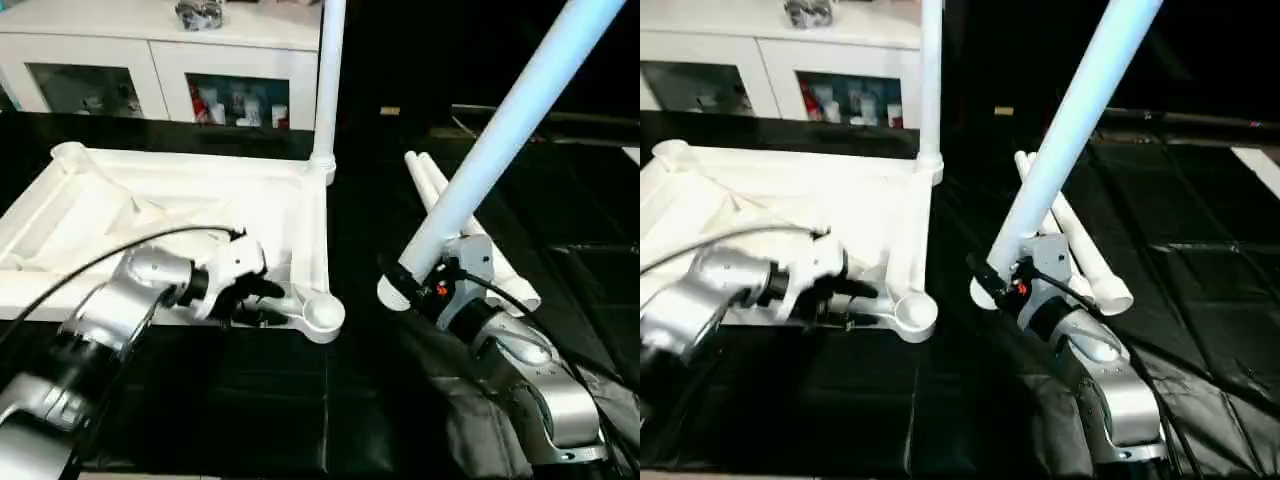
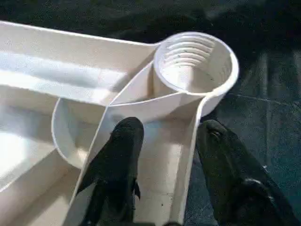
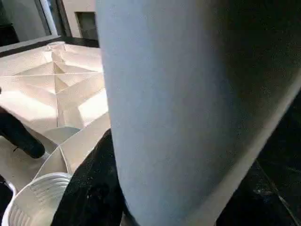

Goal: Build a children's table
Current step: Pick table leg, then insert table leg to table base

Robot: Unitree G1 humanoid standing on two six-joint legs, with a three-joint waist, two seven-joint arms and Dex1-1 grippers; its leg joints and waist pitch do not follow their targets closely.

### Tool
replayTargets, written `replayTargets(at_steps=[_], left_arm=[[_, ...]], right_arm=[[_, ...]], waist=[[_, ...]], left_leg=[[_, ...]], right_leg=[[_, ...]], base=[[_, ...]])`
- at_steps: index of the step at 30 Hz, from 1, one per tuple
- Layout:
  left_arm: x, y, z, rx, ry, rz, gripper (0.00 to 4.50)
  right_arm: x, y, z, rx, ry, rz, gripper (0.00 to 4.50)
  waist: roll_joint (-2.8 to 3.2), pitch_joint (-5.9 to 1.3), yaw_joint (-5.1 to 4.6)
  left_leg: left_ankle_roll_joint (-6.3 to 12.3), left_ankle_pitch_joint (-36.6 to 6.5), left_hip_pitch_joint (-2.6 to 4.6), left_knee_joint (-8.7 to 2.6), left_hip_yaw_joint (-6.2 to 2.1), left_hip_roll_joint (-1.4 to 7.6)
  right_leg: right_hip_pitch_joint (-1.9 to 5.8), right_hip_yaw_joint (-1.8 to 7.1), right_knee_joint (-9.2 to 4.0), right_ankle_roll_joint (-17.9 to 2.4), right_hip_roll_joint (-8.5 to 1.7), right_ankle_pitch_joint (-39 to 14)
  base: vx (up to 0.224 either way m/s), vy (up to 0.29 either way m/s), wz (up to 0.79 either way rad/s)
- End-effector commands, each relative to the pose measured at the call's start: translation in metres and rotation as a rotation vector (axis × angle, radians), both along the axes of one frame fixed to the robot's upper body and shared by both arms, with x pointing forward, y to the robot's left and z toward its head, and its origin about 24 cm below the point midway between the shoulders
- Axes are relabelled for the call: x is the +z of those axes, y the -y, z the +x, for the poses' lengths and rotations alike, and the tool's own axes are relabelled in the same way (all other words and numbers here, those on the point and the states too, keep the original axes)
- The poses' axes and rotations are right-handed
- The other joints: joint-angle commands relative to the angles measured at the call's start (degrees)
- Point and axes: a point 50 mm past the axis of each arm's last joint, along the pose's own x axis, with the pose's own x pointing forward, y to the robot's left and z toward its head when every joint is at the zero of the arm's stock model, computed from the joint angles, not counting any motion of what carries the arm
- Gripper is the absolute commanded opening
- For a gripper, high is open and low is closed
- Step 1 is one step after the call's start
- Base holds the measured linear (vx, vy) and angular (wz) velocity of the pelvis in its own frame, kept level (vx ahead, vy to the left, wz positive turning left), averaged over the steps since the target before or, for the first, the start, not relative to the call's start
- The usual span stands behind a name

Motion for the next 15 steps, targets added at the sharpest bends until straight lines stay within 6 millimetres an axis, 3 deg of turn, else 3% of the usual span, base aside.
replayTargets(at_steps=[1,5,7,10,11,15], left_arm=[[-0.002,-0.002,0.001,-0.046,-0.027,0.030,1.86],[-0.003,-0.006,0.000,-0.066,-0.048,0.040,1.57],[-0.002,-0.007,0.001,-0.071,-0.058,0.040,1.38],[-0.002,-0.009,0.001,-0.081,-0.075,0.040,1.26],[-0.003,-0.011,0.002,-0.082,-0.073,0.051,1.00],[-0.004,-0.014,0.003,-0.070,-0.063,0.062,0.73]], right_arm=[[0.006,0.002,-0.002,-0.003,0.031,-0.008,1.93],[0.005,0.004,-0.003,-0.006,0.031,-0.014,1.93],[0.005,0.005,-0.003,-0.010,0.030,-0.017,1.93],[0.005,0.005,-0.004,-0.012,0.031,-0.019,1.93],[0.005,0.004,-0.004,-0.012,0.031,-0.019,1.93],[0.004,0.001,-0.005,-0.004,0.030,-0.020,1.93]], waist=[[1.30,-3.84,0.13],[1.45,-3.22,0.03],[1.47,-3.10,0.09],[1.42,-3.05,0.15],[1.35,-3.14,0.22],[1.25,-3.28,0.21]], left_leg=[[-0.84,-6.38,0.84,-3.84,-0.80,2.61],[-2.69,-13.57,1.36,-4.52,-0.82,3.05],[-2.97,-14.88,1.41,-4.63,-0.89,3.09],[-2.81,-14.41,1.34,-4.61,-0.84,3.03],[-2.70,-13.53,1.27,-4.58,-0.87,3.07],[-2.44,-11.94,1.12,-4.51,-0.90,3.09]], right_leg=[[2.94,3.10,-3.21,-11.46,-5.00,4.80],[2.58,3.24,-4.23,-11.09,-5.23,-5.26],[2.56,3.38,-4.44,-10.91,-5.43,-8.67],[2.49,3.46,-4.65,-10.59,-5.42,-9.59],[2.54,3.45,-4.54,-10.52,-5.40,-8.56],[2.67,3.35,-4.12,-10.82,-5.33,-5.20]], base=[[0.000,0.000,0.00],[0.000,0.000,0.00],[0.000,0.000,0.00],[0.000,0.000,0.00],[0.000,0.000,0.00],[0.000,0.000,0.00]])
